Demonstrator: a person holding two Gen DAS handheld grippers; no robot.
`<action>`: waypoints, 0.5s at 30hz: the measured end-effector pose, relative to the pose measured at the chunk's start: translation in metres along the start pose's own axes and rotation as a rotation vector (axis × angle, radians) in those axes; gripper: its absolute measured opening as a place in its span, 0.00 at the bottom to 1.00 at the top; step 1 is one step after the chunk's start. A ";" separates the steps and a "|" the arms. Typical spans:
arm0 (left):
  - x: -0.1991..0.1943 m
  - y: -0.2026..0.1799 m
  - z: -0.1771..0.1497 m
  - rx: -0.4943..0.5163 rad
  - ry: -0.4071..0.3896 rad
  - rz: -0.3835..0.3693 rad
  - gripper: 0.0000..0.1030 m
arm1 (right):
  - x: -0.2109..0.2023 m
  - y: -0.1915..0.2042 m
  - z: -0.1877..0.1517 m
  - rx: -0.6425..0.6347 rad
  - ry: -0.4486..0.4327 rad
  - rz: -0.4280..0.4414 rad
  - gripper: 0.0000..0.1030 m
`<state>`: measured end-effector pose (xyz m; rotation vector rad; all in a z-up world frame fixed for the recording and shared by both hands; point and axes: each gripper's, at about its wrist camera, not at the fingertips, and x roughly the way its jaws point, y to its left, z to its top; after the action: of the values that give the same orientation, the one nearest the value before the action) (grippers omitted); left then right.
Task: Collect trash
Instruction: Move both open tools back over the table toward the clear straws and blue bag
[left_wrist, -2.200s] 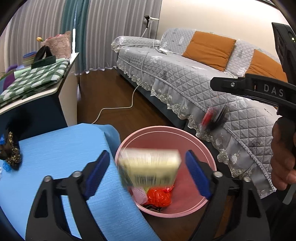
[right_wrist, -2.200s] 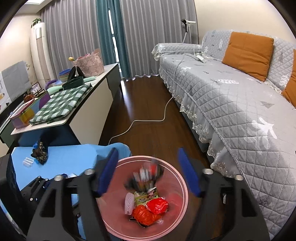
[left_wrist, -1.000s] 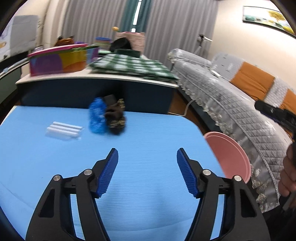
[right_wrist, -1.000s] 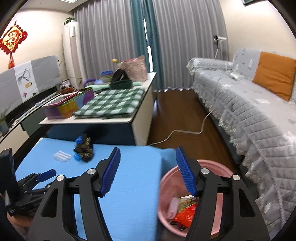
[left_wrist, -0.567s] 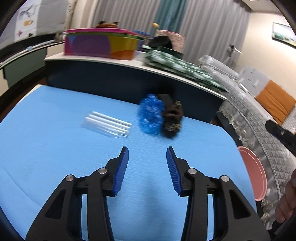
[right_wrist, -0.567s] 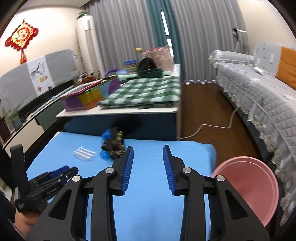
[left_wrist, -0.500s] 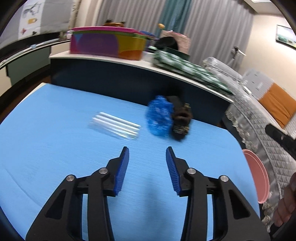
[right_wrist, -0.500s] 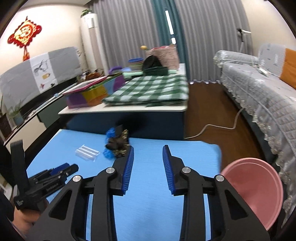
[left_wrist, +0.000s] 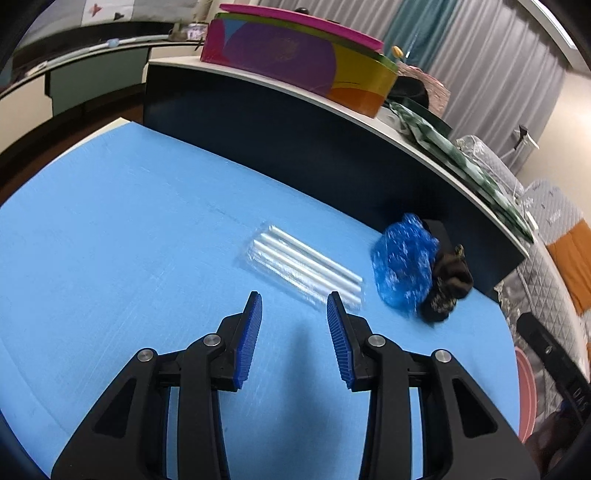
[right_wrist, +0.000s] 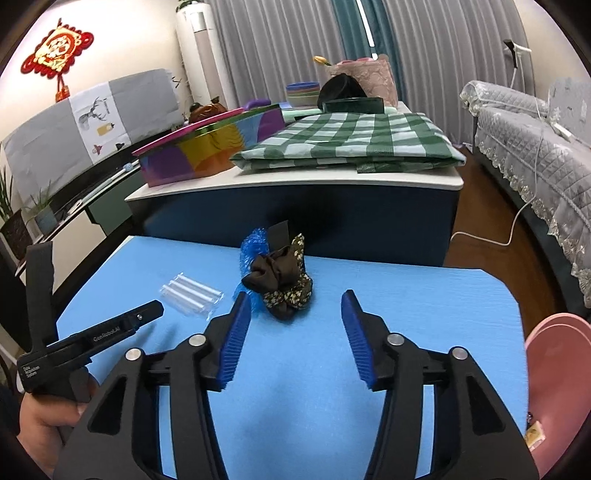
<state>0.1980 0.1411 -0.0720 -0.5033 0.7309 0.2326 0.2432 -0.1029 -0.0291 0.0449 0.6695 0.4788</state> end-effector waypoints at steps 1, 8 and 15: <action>0.003 0.001 0.002 -0.011 0.003 -0.005 0.36 | 0.004 -0.001 0.001 0.010 0.000 0.003 0.54; 0.024 -0.003 0.007 -0.033 0.031 -0.008 0.38 | 0.036 0.000 0.011 0.031 0.033 0.053 0.63; 0.035 -0.007 0.013 -0.015 0.026 0.020 0.51 | 0.064 0.007 0.012 0.027 0.083 0.077 0.64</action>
<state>0.2334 0.1427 -0.0853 -0.5146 0.7602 0.2504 0.2911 -0.0677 -0.0556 0.0767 0.7580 0.5486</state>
